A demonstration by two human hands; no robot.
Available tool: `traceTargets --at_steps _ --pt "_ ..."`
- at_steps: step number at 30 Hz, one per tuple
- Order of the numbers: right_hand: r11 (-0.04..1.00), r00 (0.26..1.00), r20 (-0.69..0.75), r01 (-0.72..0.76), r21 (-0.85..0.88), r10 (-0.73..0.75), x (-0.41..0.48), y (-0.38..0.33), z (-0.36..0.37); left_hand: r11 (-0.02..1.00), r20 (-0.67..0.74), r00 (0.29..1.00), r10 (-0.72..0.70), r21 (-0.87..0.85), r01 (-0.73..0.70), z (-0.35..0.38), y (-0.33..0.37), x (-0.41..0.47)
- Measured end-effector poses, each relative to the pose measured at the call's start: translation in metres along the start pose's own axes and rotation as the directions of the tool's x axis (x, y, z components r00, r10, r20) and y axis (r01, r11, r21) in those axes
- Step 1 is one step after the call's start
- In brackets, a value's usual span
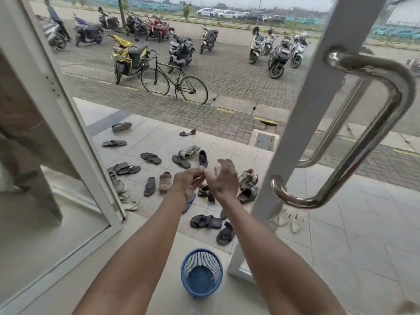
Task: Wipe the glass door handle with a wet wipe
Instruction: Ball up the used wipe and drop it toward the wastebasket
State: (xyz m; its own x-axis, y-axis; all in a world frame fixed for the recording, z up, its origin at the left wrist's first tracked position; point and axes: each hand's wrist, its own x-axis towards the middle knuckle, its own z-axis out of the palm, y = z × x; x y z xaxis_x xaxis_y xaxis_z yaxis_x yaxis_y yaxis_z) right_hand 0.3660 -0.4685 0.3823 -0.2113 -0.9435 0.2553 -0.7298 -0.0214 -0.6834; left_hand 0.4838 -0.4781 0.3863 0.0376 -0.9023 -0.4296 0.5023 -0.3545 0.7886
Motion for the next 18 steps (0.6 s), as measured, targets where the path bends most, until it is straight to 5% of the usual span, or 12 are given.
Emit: traceTargets --at_steps 6,18 --pt "0.955 0.908 0.342 -0.286 0.083 0.243 -0.044 0.134 0.115 0.989 -0.087 0.985 -0.147 -0.022 0.145 -0.08 -0.14 0.079" --pt "0.936 0.868 0.391 -0.35 0.041 0.307 -0.144 0.382 0.355 0.958 -0.247 0.935 -0.254 0.065 0.278 -0.227 -0.453 0.217"
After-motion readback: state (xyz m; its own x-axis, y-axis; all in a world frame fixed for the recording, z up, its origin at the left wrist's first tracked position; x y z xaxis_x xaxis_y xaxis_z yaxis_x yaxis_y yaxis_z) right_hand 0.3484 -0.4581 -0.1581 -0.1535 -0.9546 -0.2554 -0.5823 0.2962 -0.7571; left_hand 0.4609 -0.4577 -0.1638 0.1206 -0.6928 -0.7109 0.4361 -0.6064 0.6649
